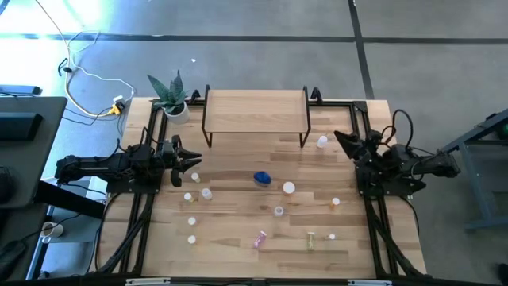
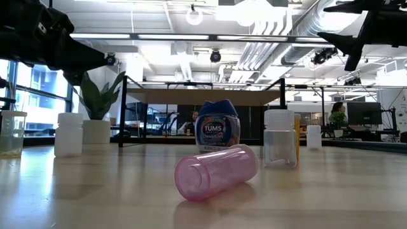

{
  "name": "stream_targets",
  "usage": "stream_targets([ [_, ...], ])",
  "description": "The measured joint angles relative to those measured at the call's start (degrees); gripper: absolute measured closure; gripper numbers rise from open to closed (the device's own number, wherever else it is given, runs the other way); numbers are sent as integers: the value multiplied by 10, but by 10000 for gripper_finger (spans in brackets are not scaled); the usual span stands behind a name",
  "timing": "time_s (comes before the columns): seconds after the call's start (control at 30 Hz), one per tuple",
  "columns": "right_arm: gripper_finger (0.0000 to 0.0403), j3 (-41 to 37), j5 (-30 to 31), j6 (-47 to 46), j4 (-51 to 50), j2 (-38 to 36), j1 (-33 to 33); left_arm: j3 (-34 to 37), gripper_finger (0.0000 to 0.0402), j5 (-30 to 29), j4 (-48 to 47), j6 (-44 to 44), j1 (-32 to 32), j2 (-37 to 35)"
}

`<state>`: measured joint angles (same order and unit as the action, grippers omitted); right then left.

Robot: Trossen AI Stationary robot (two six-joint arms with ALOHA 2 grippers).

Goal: Pick and place medicine bottles onto shelf by color
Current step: Put the large blue gummy pill bottle on the shelf

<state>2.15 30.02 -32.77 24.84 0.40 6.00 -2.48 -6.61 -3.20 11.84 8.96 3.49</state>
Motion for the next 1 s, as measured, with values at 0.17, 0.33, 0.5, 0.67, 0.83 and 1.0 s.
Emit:
stream_targets([
  [0.17, 172, 47, 8, 6, -17, 30, 0, 0, 314, 0, 0, 0, 0, 0],
  [0.33, 172, 127, 8, 8, -98, 108, 0, 0, 314, -1, 0, 0, 0, 0],
  [0.5, 172, 219, -15, -2, -212, 197, 0, 0, 314, -1, 0, 0, 0, 0],
  [0.67, 172, 293, -30, 15, -282, 283, 0, 0, 314, -1, 1, 20, 0, 0],
  [0.83, 172, 344, -90, 63, -289, 370, 0, 0, 314, -2, 1, 45, 0, 0],
  [1.0, 172, 394, -142, 88, -289, 448, 0, 0, 314, 1, 1, 46, 0, 0],
])
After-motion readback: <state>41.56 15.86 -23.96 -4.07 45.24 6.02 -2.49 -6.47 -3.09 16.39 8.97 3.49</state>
